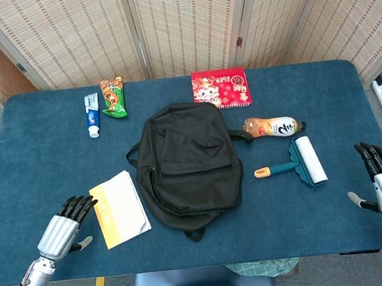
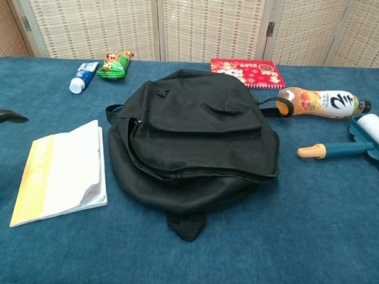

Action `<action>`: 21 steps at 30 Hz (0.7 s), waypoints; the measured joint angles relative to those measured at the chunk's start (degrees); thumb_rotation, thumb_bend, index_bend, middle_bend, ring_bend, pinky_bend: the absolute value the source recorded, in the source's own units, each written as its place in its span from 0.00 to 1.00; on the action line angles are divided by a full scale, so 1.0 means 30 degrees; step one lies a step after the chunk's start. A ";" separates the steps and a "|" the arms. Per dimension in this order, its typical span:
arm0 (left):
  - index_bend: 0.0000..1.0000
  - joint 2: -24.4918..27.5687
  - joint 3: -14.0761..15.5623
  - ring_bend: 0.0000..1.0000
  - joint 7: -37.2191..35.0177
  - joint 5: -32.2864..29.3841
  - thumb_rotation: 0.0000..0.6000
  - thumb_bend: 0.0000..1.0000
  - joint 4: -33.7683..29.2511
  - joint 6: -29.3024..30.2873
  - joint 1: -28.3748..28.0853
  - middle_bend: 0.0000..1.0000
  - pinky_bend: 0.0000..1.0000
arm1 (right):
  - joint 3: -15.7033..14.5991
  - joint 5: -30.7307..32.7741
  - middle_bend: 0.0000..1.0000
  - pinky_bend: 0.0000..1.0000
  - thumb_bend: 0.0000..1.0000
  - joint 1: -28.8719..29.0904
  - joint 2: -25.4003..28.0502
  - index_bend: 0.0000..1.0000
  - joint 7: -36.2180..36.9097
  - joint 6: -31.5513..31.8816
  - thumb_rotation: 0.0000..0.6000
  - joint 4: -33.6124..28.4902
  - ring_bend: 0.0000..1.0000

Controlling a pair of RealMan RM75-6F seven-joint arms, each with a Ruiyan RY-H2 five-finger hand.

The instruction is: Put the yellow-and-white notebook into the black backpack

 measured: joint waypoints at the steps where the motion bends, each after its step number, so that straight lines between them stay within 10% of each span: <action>1: 0.12 -0.0183 0.0047 0.12 -0.0117 0.0037 1.00 0.23 0.0272 -0.0015 -0.0061 0.14 0.15 | -0.0009 0.0001 0.11 0.12 0.05 -0.0007 -0.0003 0.00 0.0008 -0.0001 1.00 -0.0018 0.11; 21: 0.12 -0.2448 0.0778 0.12 -0.1154 0.0032 1.00 0.23 0.3591 -0.0225 -0.0852 0.14 0.15 | -0.0022 0.0116 0.10 0.12 0.05 -0.0102 -0.0014 0.00 -0.0047 0.0058 1.00 -0.0220 0.11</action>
